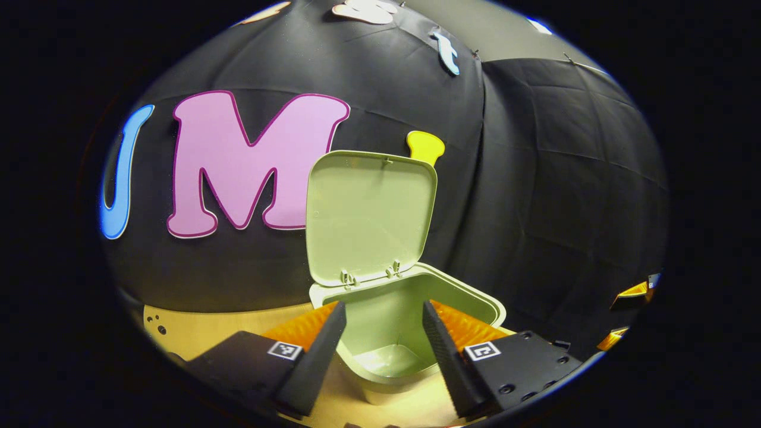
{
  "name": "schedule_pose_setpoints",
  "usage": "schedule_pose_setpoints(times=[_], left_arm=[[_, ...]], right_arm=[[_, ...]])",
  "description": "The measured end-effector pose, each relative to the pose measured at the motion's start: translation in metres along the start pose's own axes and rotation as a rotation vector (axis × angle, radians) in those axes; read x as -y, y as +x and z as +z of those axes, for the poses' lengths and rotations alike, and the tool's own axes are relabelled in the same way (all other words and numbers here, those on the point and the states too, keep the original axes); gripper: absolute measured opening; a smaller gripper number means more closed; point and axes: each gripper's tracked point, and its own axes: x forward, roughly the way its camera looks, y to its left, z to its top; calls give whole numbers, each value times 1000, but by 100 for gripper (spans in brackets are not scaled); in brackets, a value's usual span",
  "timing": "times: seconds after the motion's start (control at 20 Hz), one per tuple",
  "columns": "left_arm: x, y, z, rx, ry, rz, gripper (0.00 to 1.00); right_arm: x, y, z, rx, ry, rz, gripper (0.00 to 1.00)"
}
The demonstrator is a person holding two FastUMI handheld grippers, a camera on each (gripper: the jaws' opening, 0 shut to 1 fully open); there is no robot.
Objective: Press the lid of the desktop garbage bin to open it, pick up the crumpled paper on the desktop and throw it into the bin, then pick up the pop can on the desktop and drop it into the bin, and finally close the garbage bin lid.
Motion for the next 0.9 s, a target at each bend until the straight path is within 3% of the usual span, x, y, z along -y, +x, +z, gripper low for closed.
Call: schedule_pose_setpoints(times=[0.05,0.15,0.6,0.9], left_arm=[[-2,-3,1,7,5,11,94],[-5,-12,5,23,7,27,95],[-39,-96,19,82,14,172,95],[-64,-168,-2,82,-13,278,95]], right_arm=[[-3,0,-1,-4,3,9,87],[-10,0,-4,-11,6,34,89],[-70,0,-30,-84,-16,247,93],[-107,0,-67,-167,-51,392,94]])
